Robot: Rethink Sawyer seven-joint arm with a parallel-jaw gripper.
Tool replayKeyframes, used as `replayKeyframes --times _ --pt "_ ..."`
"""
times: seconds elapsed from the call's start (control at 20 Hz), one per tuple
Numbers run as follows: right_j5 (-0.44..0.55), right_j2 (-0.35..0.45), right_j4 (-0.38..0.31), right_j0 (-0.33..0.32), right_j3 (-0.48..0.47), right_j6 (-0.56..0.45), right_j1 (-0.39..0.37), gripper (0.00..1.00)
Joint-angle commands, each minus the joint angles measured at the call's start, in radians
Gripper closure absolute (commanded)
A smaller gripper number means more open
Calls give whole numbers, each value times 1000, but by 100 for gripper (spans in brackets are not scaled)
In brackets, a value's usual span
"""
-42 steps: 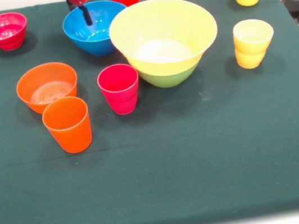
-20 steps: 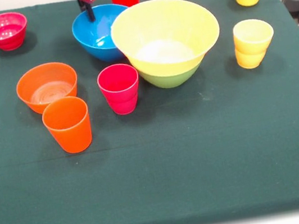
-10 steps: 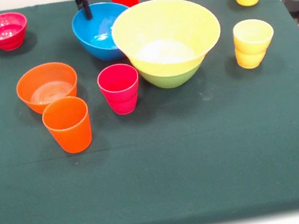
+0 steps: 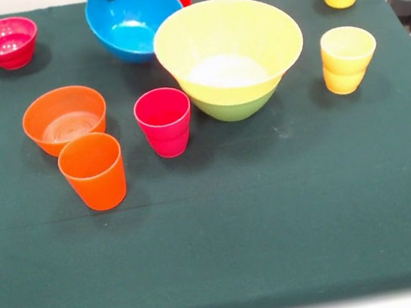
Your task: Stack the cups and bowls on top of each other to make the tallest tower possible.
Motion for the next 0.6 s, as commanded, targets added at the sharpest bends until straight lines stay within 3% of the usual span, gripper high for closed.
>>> replayKeyframes --times 0.05,0.2,0.6 --pt "125 28 -75 -28 65 -103 -84 100" --pt "151 42 -91 -76 91 -145 -131 100" --pt "405 79 -34 -154 154 -284 -411 100"
